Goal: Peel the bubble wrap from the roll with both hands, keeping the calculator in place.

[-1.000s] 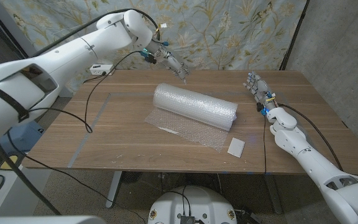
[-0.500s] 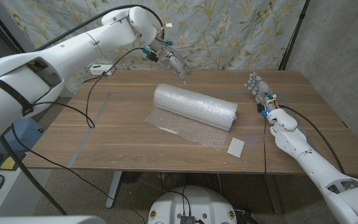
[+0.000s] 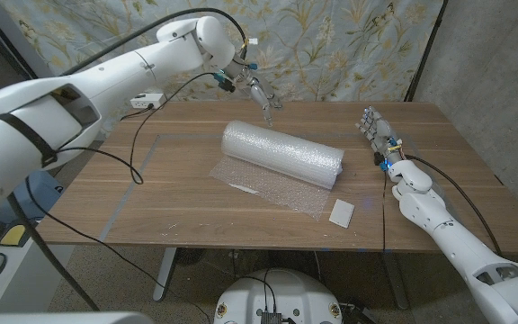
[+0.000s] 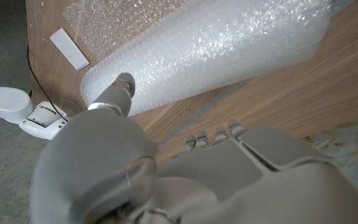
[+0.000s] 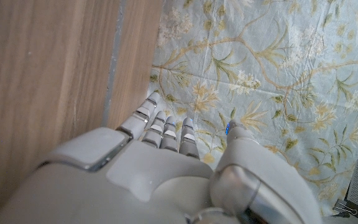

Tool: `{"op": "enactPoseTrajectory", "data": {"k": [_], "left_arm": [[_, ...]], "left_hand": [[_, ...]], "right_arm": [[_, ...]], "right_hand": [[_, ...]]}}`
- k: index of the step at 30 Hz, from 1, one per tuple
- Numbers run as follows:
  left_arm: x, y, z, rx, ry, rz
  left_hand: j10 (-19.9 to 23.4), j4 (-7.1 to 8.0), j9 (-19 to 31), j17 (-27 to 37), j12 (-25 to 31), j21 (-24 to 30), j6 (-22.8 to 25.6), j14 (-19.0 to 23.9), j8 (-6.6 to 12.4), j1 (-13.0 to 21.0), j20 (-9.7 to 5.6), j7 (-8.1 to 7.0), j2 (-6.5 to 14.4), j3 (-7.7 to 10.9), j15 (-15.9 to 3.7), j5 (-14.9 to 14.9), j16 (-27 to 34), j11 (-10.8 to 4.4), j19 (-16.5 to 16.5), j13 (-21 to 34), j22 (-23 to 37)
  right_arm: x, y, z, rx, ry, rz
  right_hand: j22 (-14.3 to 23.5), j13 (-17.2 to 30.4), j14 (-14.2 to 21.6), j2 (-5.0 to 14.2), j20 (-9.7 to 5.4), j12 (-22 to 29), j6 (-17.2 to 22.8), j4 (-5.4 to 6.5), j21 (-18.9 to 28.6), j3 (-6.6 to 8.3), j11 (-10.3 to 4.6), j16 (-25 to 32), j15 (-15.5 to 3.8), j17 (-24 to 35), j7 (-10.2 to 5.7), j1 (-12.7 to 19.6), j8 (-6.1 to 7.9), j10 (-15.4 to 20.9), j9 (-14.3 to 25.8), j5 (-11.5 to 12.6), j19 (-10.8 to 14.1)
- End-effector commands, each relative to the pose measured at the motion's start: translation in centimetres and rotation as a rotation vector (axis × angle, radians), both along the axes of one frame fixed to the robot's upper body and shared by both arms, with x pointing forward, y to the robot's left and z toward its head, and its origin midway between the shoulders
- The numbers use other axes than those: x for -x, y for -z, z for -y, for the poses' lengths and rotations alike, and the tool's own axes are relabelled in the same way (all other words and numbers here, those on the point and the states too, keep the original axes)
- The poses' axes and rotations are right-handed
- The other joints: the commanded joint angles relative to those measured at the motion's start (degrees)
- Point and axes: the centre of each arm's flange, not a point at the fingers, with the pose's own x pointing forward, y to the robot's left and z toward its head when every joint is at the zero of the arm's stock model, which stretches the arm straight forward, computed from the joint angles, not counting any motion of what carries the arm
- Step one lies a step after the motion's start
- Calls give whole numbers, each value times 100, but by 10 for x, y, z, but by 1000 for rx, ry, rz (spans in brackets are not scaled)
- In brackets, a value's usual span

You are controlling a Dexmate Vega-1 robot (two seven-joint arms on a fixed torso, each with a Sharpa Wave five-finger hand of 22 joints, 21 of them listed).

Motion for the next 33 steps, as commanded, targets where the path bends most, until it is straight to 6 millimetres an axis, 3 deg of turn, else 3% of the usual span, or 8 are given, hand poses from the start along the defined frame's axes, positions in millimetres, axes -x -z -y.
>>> {"op": "enactPoseTrajectory", "data": {"k": [1,5,18,21,24,33], "left_arm": [[-11,15,13,-27,25,47],[-13,18,14,-34,21,44],[-26,34,23,-79,0,14],[-27,35,27,-98,1,-4],[-28,35,31,-118,9,-18],[-26,32,49,-204,71,5]], "left_hand": [[-1072,31,11,-2,-41,20,-1002,-1063,-45,-72,3,-115,-55,-91,70,2,-20,141,-588,-24,4],[-1210,51,9,-7,-63,6,-1090,-1193,-58,-123,18,-150,-85,-139,90,7,-32,171,-715,-46,2],[-1389,178,2,-14,-33,34,-1389,-1389,-80,-532,75,-49,-354,-473,116,89,-7,267,-903,-103,0],[-1455,223,0,-12,-23,44,-1527,-1442,-86,-668,241,78,-463,-616,125,164,3,407,-955,-117,1],[-1512,256,0,-11,-20,45,-1648,-1491,-95,-736,305,116,-507,-705,130,238,3,459,-1003,-124,2],[-1551,282,-2,-11,1,51,-1731,-1564,-70,-769,285,45,-513,-791,127,330,4,428,-1064,-132,4]], "right_arm": [[2,6,6,-14,4,-7],[2,7,8,-14,5,-10],[3,9,13,-16,9,-24],[3,10,14,-14,10,-30],[3,11,15,-14,11,-35],[6,10,18,-10,21,-38]], "right_hand": [[15,11,-17,25,9,11,-39,-19,-3,-13,15,-8,-8,28,9,-51,25,-30,13,-24,-27],[15,11,-25,24,14,2,-52,-26,-2,-13,13,-8,-1,27,11,-56,28,-76,13,-23,-40],[16,11,-72,39,56,10,-135,-42,-5,-7,34,-10,76,27,7,-79,25,-136,14,-19,-102],[16,11,-90,42,72,12,-169,-47,-4,-5,41,-12,90,27,12,-85,19,-149,14,-18,-115],[17,11,-106,45,59,13,-189,-52,-15,-3,39,-14,96,27,10,-89,20,-168,14,-16,-159],[18,11,-273,48,25,2,-364,-78,-34,6,52,-54,135,26,21,-113,2,-297,13,-11,-318]]}}
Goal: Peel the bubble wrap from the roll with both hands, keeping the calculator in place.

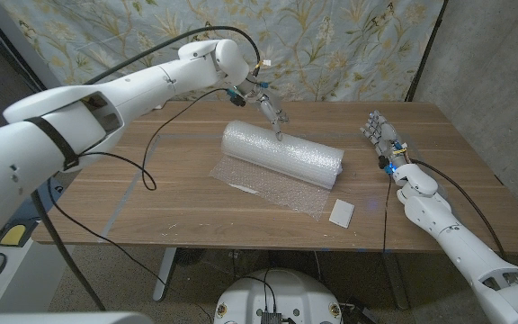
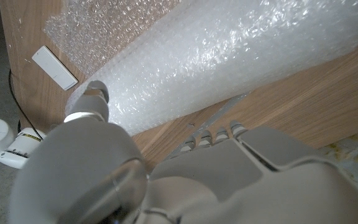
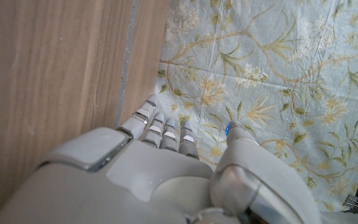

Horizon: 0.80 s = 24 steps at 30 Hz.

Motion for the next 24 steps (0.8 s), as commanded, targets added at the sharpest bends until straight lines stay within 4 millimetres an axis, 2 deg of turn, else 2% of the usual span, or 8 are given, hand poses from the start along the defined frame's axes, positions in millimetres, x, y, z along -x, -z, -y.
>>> {"op": "enactPoseTrajectory", "data": {"k": [1,4,24], "left_arm": [[0,0,21,-95,60,10],[0,-1,25,-122,72,3],[-3,4,32,-228,111,13]], "left_hand": [[-1549,9,11,15,49,43,-1733,-1532,14,-23,24,-11,6,-61,33,73,30,11,-1053,-1,3],[-1503,10,11,15,77,57,-1707,-1521,36,-18,6,-44,15,-83,30,100,42,-43,-1035,-2,4],[-1530,14,9,15,90,71,-1770,-1512,39,11,-23,-72,59,-153,28,178,54,-67,-1029,-6,5]], "right_arm": [[4,0,5,1,12,-7],[6,1,7,-1,18,-9],[16,10,20,-25,60,-34]], "right_hand": [[18,12,-104,-5,-2,-2,-58,-31,-10,6,34,-31,28,27,2,-62,4,-91,15,-11,-90],[18,12,-136,-6,1,-1,-100,-33,-9,5,25,-35,44,28,-6,-73,0,-115,15,-11,-118],[19,14,-346,1,38,-1,-425,-63,-1,18,116,-51,138,27,24,-126,-17,-336,15,-7,-317]]}}
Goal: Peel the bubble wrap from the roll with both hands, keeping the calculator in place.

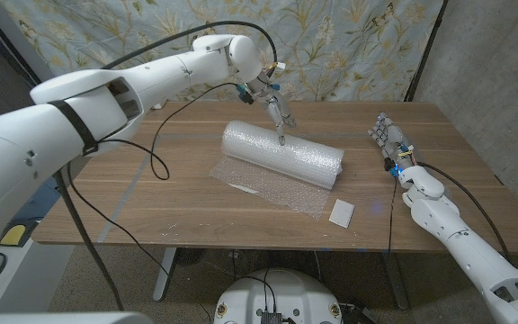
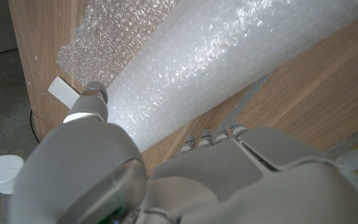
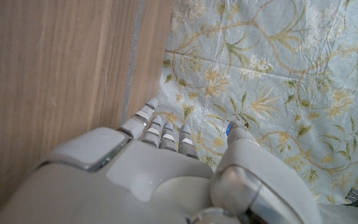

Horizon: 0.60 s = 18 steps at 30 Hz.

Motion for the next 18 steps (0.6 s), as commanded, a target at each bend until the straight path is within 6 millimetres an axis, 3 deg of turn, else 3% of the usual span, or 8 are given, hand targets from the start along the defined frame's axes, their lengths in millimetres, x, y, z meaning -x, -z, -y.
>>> {"op": "enactPoseTrajectory", "data": {"k": [1,18], "left_arm": [[-3,5,5,-55,29,14],[-24,12,2,1,4,50]], "left_hand": [[-1516,7,9,14,42,34,-1791,-1511,40,12,-26,-57,63,-21,29,40,32,-38,-1029,-7,4],[-1481,13,7,14,70,57,-1698,-1468,87,54,-64,-143,174,-41,27,66,45,-80,-973,-8,8]], "right_arm": [[4,4,6,-8,14,-12],[-9,8,7,-14,-12,-30]], "right_hand": [[19,14,-37,1,14,2,-71,-15,0,32,36,-6,32,27,13,-36,-15,-47,16,-7,-34],[19,14,-54,-4,23,22,-70,-29,12,36,33,7,32,23,16,-51,18,-59,15,-5,-64]]}}
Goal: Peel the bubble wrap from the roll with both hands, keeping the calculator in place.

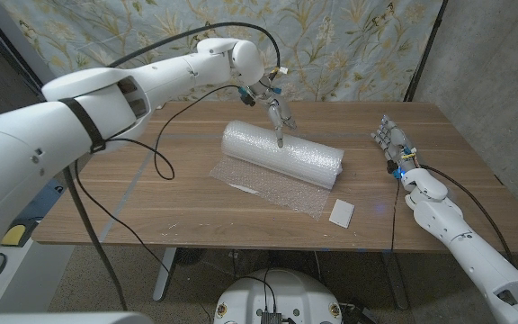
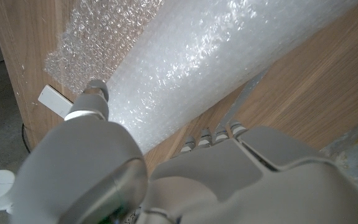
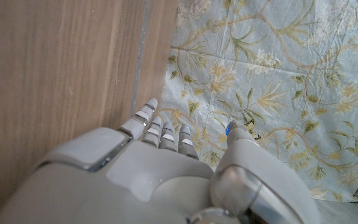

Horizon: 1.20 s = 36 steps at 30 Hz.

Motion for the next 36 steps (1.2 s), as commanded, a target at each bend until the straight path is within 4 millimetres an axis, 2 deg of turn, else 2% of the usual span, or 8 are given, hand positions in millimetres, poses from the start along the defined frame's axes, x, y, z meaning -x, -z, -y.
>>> {"op": "enactPoseTrajectory", "data": {"k": [1,22,36], "left_arm": [[-13,7,-2,30,-9,7],[-23,25,9,19,-17,-79],[-26,30,7,-5,-23,-99]], "left_hand": [[-1470,-4,6,14,32,56,-1667,-1468,54,14,-19,-48,77,-13,28,23,23,-28,-975,21,7],[-1497,22,6,14,29,42,-1726,-1485,25,-12,23,-41,150,-64,36,14,12,7,-1013,20,9],[-1525,41,6,14,24,34,-1732,-1514,24,-43,32,-50,176,-110,38,5,5,20,-1047,19,10]], "right_arm": [[-7,2,0,-5,-14,-10],[-7,0,5,-1,3,-42],[-8,1,5,3,16,-57]], "right_hand": [[19,15,-21,-12,-7,22,-8,-16,13,22,0,9,11,23,20,-44,20,-32,15,-5,-34],[19,15,-44,-3,3,28,-82,-25,20,30,22,25,26,23,11,-71,22,-85,14,-3,-82],[19,20,-148,0,21,15,-225,-44,16,44,75,9,68,20,18,-88,7,-206,14,-1,-165]]}}
